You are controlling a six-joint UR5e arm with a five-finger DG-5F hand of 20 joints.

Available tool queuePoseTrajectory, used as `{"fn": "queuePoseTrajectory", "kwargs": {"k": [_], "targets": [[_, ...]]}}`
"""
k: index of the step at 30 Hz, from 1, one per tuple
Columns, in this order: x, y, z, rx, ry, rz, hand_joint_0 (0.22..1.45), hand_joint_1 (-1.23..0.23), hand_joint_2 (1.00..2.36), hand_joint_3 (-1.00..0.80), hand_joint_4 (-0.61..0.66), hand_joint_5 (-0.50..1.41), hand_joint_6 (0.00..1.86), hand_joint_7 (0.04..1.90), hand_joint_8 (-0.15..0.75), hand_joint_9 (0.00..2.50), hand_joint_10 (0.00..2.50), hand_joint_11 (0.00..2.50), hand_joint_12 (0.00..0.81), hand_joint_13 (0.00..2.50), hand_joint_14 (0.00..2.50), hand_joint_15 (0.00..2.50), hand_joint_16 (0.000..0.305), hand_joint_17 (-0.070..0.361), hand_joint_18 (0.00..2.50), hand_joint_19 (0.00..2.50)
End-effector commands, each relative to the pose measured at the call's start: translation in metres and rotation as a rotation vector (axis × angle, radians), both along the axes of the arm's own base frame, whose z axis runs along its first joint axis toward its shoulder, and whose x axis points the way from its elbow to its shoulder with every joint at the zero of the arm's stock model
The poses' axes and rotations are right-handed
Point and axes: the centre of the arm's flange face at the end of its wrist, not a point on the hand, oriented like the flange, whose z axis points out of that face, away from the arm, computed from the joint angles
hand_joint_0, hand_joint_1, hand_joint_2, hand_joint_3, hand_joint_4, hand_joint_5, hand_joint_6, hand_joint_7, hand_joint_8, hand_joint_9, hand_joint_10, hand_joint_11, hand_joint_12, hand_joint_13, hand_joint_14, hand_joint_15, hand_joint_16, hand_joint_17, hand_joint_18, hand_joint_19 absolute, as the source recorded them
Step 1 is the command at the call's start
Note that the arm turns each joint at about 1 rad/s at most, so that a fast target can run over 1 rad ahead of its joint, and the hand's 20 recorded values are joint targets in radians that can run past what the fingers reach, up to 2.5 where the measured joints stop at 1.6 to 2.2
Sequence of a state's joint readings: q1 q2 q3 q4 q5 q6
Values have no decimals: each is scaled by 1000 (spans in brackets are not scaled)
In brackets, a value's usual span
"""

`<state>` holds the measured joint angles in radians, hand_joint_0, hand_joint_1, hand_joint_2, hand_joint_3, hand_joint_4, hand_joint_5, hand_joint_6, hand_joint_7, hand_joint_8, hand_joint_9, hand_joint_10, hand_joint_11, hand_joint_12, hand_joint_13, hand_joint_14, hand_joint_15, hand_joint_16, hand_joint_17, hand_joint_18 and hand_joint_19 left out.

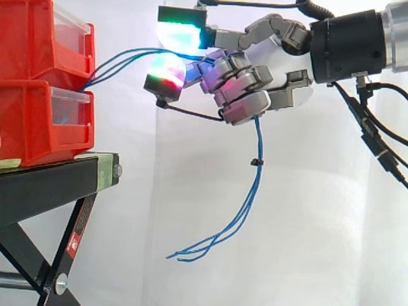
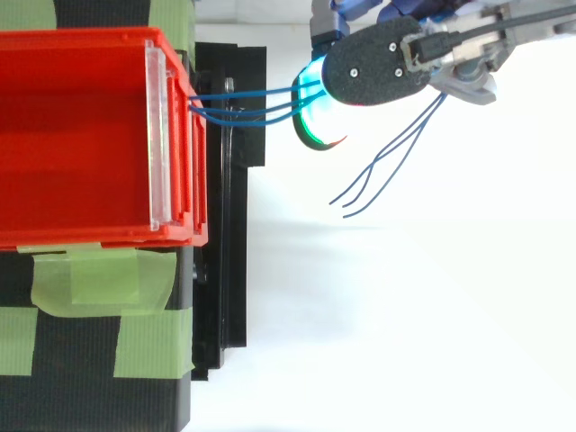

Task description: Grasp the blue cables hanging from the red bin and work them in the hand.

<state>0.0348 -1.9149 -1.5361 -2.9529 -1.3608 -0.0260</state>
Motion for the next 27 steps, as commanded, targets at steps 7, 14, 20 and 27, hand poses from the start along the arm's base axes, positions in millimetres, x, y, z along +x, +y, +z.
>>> {"fn": "queuePoseTrajectory", "kwargs": {"k": [7, 14, 20, 27], "targets": [[0, -4, 1, 0, -7, -6, 865, -643, 1008, -829, 279, 350, 351, 1329, 333, 819, 2500, 1951, 413, 1180, 2071, 1372, 54, 122, 1425, 1489], [0, -7, 1, -33, -4, -11, 858, -609, 1006, -864, 269, 373, 360, 1332, 337, 856, 2500, 1940, 416, 1211, 2084, 1376, 54, 123, 1457, 1490], [-1, -10, 1, -54, -2, -15, 859, -600, 1004, -911, 271, 391, 361, 1340, 334, 894, 2500, 1949, 410, 1226, 2096, 1387, 53, 120, 1484, 1508], [2, -10, 3, -57, -22, -17, 836, -582, 1000, -1000, 271, 414, 344, 1356, 333, 920, 2500, 1978, 415, 1243, 2120, 1378, 56, 125, 1520, 1509]]}}
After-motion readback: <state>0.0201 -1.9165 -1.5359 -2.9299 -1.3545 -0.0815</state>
